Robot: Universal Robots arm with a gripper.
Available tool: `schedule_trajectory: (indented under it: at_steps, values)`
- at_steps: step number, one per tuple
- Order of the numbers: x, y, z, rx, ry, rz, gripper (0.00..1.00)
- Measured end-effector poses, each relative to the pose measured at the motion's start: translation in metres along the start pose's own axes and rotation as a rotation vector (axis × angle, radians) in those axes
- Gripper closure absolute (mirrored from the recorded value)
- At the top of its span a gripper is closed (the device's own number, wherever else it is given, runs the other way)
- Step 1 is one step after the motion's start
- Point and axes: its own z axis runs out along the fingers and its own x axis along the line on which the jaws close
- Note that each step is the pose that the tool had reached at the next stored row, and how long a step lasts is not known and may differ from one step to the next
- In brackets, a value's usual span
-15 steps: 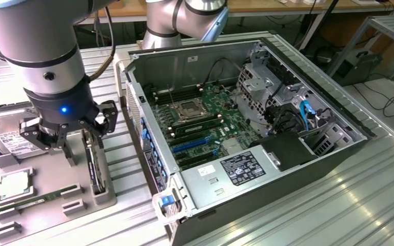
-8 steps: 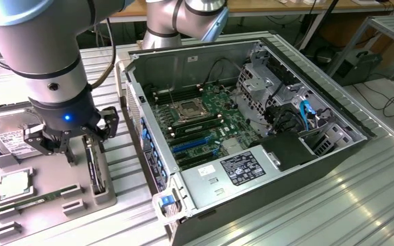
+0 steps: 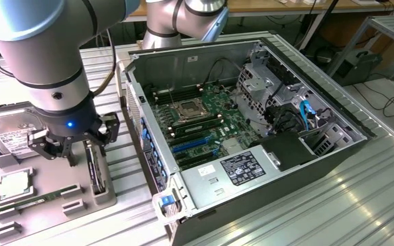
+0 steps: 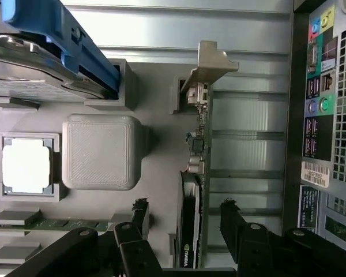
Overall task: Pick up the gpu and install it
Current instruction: 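Pick up the gpu and move the gpu toward the slot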
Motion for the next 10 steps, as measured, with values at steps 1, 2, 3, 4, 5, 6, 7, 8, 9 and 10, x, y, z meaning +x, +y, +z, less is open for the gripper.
schedule_trajectory:
  at_steps: [1,2,3,4,5,6,7,8,9,10]
  values:
    - [0.0,-0.0001,0.0014,0.0001,0.0001,0.0,0.38]
    - [0.0,-0.0001,0.0031,0.0002,0.0001,0.0,0.38]
    - [0.0,-0.0002,0.0051,0.0003,0.0,0.0,0.38]
    - [0.0,-0.0002,0.0067,0.0005,0.0,0.0,0.38]
    - [0.0,-0.0002,0.0085,0.0006,0.0,0.0,0.38]
    - [0.0,-0.0003,0.0102,0.0007,0.0,0.0,0.38]
    - [0.0,-0.0003,0.0119,0.0012,0.0,0.0,0.38]
    - [0.0,-0.0004,0.0137,0.0019,0.0001,0.0,0.38]
    - [0.0,-0.0004,0.0155,0.0023,0.0001,0.0,0.38]
    - [0.0,-0.0005,0.0174,0.0026,0.0,0.0,0.38]
